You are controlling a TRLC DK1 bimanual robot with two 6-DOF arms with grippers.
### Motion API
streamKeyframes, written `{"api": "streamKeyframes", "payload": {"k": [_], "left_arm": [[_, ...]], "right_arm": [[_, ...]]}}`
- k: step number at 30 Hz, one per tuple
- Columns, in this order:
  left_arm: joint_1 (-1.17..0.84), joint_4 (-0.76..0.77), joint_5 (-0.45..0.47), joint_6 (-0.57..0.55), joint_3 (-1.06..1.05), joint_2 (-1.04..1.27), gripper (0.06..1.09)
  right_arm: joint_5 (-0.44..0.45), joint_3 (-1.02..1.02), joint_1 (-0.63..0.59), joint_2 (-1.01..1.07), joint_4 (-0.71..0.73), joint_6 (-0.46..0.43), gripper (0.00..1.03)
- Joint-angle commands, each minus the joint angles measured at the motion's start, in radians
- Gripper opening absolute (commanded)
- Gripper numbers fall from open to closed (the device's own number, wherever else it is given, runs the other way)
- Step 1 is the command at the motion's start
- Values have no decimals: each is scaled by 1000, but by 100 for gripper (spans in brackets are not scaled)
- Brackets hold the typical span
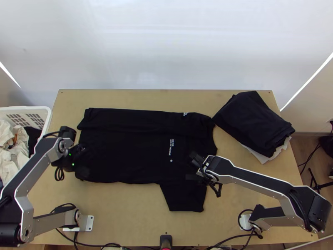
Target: Fold the t-shirt
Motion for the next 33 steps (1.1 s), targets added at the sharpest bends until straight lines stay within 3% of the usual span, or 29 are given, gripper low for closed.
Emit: {"api": "streamKeyframes", "payload": {"k": [1, 5, 9, 11, 12, 17, 26, 33], "left_arm": [[-25, -2, -6, 15, -72, -35, 100], [-25, 60, 28, 15, -94, -38, 97], [-26, 156, 39, 7, -118, -21, 81], [-26, 172, 39, -2, -120, 2, 80], [-26, 185, 37, -16, -120, 13, 72], [-26, 248, 39, -25, -138, -9, 12], [43, 131, 39, 52, -17, -121, 10], [95, 159, 53, 32, 100, -45, 10]], "right_arm": [[0, 3, 2, 7, 0, 2, 3], [0, 9, 2, 7, 0, 0, 3], [0, 24, 4, 7, 0, -2, 3], [0, 32, 4, 7, -2, -3, 3], [2, 35, 4, 7, -3, -5, 3], [2, 52, 4, 0, -23, -11, 3], [0, 64, 25, -84, -65, -25, 3], [2, 123, -26, -96, -78, -26, 3]]}}
